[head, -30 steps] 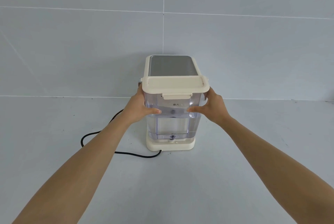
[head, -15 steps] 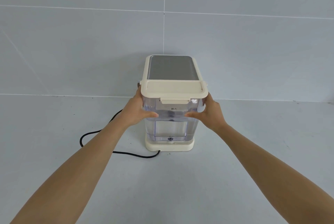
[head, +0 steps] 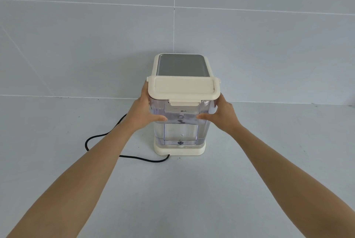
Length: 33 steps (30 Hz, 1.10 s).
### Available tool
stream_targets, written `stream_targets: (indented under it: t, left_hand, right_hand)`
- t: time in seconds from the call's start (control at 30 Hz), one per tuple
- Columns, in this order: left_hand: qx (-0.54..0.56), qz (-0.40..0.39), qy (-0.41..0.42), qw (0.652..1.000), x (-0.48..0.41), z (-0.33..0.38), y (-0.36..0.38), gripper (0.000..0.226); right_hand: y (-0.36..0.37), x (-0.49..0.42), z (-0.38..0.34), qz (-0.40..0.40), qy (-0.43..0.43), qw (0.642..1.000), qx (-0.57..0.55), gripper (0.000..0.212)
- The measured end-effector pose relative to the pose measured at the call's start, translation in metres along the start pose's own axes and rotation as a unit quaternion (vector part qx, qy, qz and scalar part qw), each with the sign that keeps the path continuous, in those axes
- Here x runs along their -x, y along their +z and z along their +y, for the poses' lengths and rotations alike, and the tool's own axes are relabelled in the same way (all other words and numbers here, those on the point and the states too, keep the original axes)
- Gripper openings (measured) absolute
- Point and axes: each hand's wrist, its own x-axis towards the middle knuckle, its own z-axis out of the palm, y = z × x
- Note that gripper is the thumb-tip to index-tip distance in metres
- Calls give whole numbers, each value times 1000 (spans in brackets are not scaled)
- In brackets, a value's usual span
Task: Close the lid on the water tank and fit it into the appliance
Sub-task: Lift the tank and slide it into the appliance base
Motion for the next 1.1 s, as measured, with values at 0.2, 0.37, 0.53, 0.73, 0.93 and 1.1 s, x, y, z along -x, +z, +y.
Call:
stream_targets:
  t: [0.2,0.37,0.53,0.73,0.93,1.1]
  left_hand:
    - [30,-10,-9,999,-3,-7,-1,123]
    - [64,-2,14,998,-5,-6,0,126]
    - [1,33,44,998,-7,4,-8,126]
    - [-174,13,123,977,-12,4,-17,105]
    - [-156,12,142,977,-16,-2,-15,100]
    - [-142,40,158,976,-17,-6,-9,98]
  right_hand:
    - [-16,-12,-13,-29,-42,997,-52,77]
    - [-25,-19,-13,-80,-37,993,-81,86]
    - [-29,-22,-14,-79,20,982,-173,98]
    - [-27,-36,-16,-68,-4,984,-167,48]
    - [-15,-41,-9,-40,11,978,-203,43]
    - [-9,-41,-7,-10,6,967,-253,41]
